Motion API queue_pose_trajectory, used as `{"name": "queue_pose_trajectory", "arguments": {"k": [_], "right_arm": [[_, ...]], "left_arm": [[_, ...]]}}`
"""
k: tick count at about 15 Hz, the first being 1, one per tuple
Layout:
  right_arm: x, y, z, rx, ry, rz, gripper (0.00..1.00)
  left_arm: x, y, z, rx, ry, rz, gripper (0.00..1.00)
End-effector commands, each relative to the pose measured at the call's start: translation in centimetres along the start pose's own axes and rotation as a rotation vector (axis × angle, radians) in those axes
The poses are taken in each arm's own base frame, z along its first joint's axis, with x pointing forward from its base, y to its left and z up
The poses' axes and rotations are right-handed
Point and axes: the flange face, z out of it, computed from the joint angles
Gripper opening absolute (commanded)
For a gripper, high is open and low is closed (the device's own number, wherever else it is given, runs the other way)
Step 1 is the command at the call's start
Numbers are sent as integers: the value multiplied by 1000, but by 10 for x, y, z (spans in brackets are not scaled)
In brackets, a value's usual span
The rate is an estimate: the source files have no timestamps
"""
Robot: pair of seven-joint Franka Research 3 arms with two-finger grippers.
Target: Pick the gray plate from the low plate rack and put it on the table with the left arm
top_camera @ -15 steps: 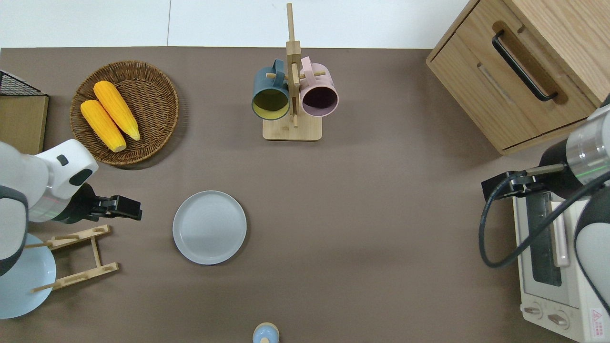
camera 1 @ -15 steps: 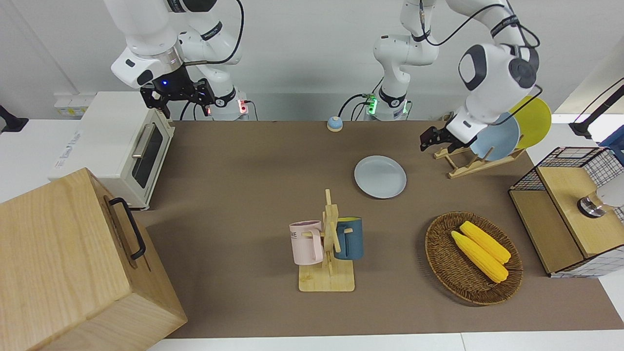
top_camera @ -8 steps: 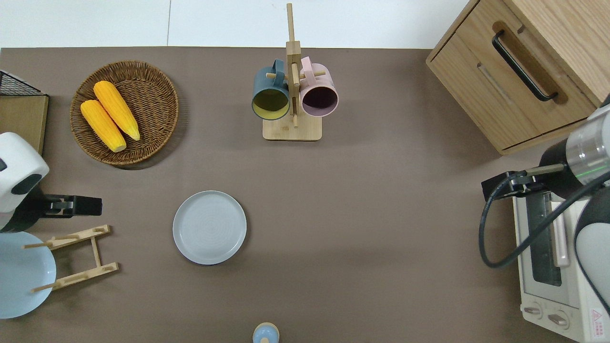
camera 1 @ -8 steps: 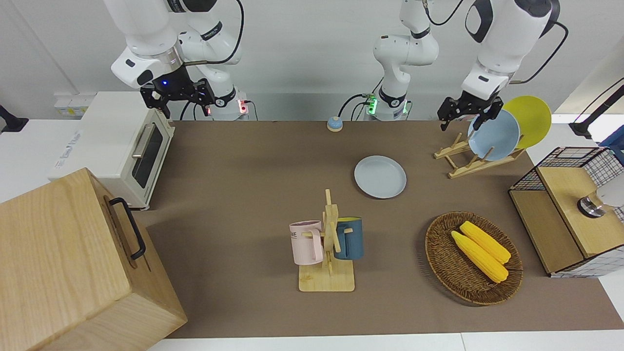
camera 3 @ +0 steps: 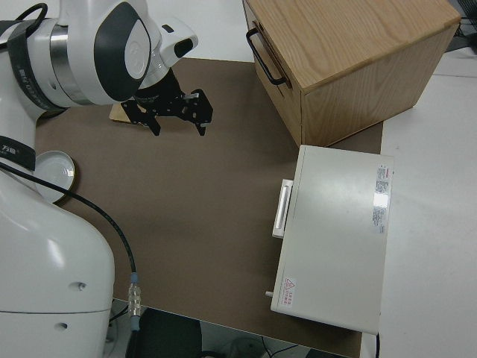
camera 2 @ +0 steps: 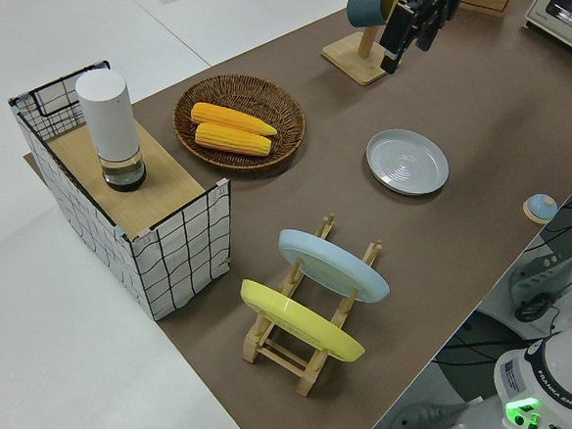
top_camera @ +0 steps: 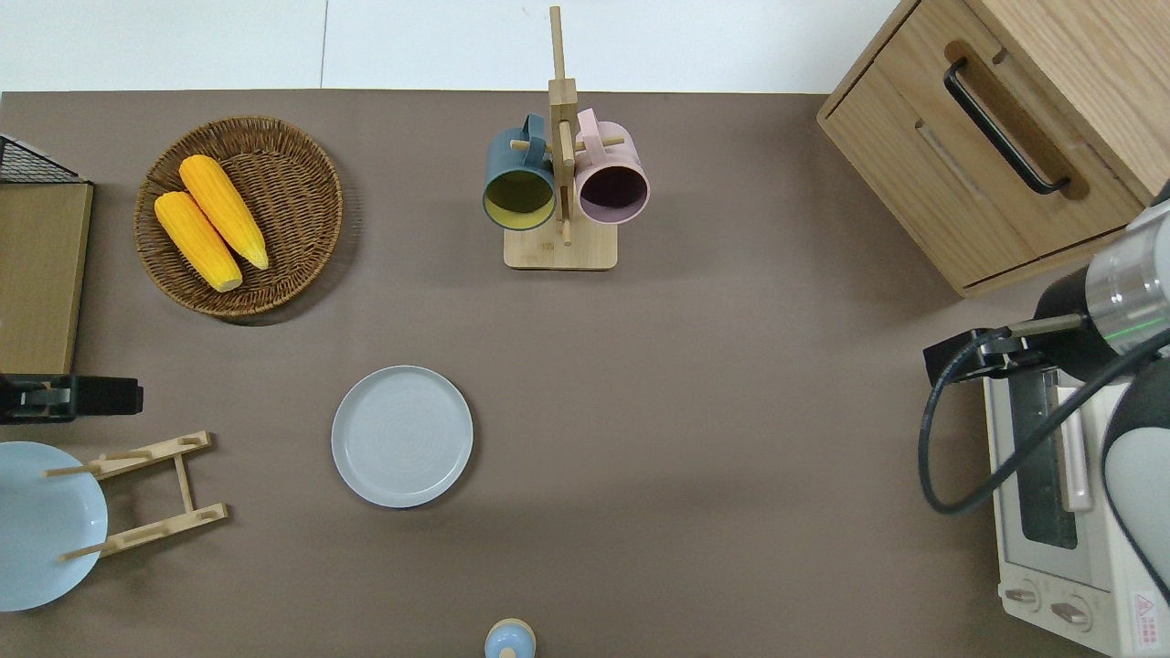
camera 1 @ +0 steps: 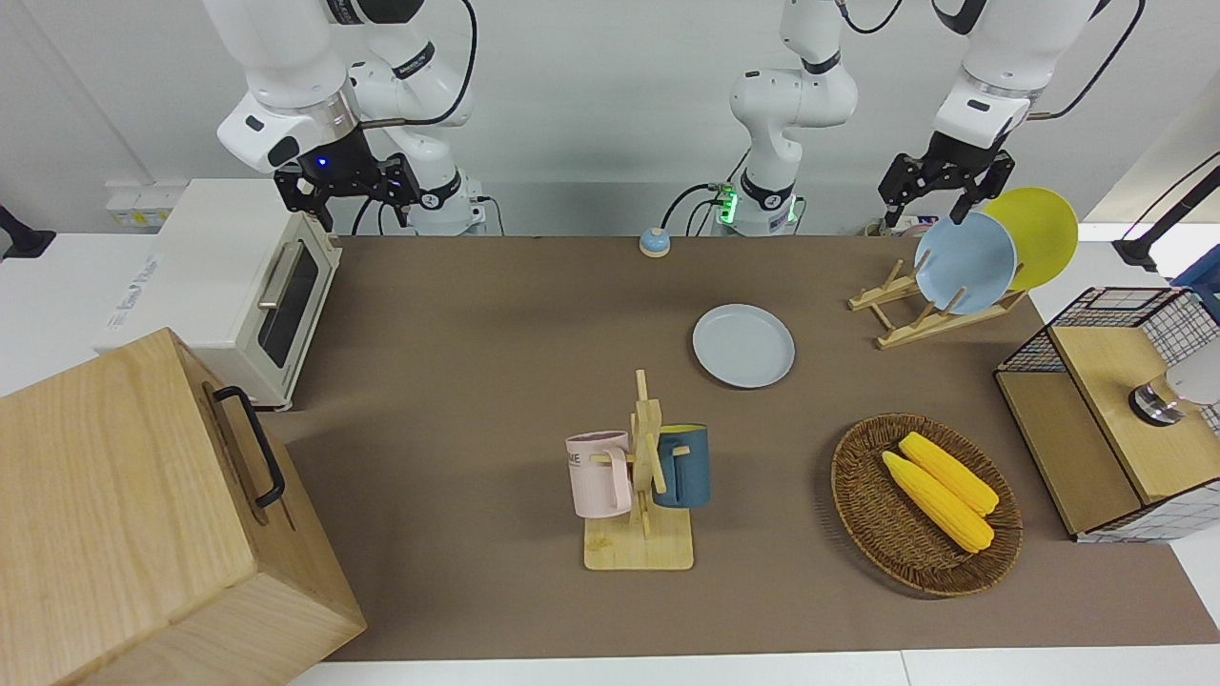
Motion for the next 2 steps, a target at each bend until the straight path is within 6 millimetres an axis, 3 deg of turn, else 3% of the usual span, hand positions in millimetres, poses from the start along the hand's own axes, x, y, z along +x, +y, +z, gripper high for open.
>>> {"name": "queue_pose_trajectory", "arguments": {"k": [1, 2], "right_arm": [[-2, 3, -3, -5, -3, 16, 983], [-2, 2, -3, -6, -1, 15, 983]], "left_arm": [[12, 3, -9, 6, -26, -3, 993], [13, 2, -8, 6, -27, -3, 993]]}}
